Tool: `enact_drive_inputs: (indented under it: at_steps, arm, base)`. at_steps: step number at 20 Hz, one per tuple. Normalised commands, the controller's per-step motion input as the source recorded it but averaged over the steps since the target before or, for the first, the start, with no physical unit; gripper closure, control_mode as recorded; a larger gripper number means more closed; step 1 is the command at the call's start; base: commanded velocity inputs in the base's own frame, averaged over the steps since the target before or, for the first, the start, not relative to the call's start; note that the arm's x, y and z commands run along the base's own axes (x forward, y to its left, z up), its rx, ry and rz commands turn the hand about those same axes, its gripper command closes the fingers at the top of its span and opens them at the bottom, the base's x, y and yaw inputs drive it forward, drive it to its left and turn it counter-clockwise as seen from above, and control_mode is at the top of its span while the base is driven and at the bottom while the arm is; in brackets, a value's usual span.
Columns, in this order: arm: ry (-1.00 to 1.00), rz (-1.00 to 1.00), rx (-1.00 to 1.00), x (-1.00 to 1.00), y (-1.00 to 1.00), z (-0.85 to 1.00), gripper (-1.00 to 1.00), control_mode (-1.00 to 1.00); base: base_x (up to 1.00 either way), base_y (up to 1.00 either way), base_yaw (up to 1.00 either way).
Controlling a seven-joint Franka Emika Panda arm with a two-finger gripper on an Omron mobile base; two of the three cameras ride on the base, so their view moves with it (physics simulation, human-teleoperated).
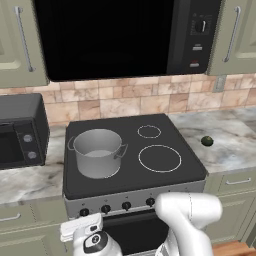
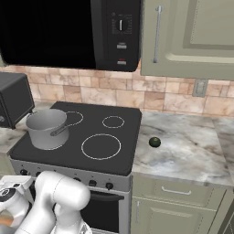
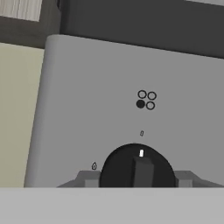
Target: Turn on the burner for the pot on the stove. Wait thirty seconds for the pot to heat up. Then add the squash to the pot.
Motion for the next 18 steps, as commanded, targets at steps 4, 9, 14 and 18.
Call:
enact_drive_inputs:
  at_steps: [4, 9, 14, 18]
  arm:
    - [0.02, 0.36, -0.28, 0.19, -0.09, 0.0, 1.0, -1.0]
    - [0.1, 0.39, -0.38, 0.32, 0.0, 0.0, 1.0, -1.0]
    - [0.19, 0.37, -0.39, 0.31, 0.0, 0.0, 1.0, -1.0]
    - [0.27, 0.37, -0.36, 0.37, 0.0, 0.0, 1.0, -1.0]
  base:
    - [0.0, 0.0, 0.0]
    - [0.0, 0.0, 0.0]
    - [0.0, 0.0, 0.0]
    - [0.0, 0.0, 0.0]
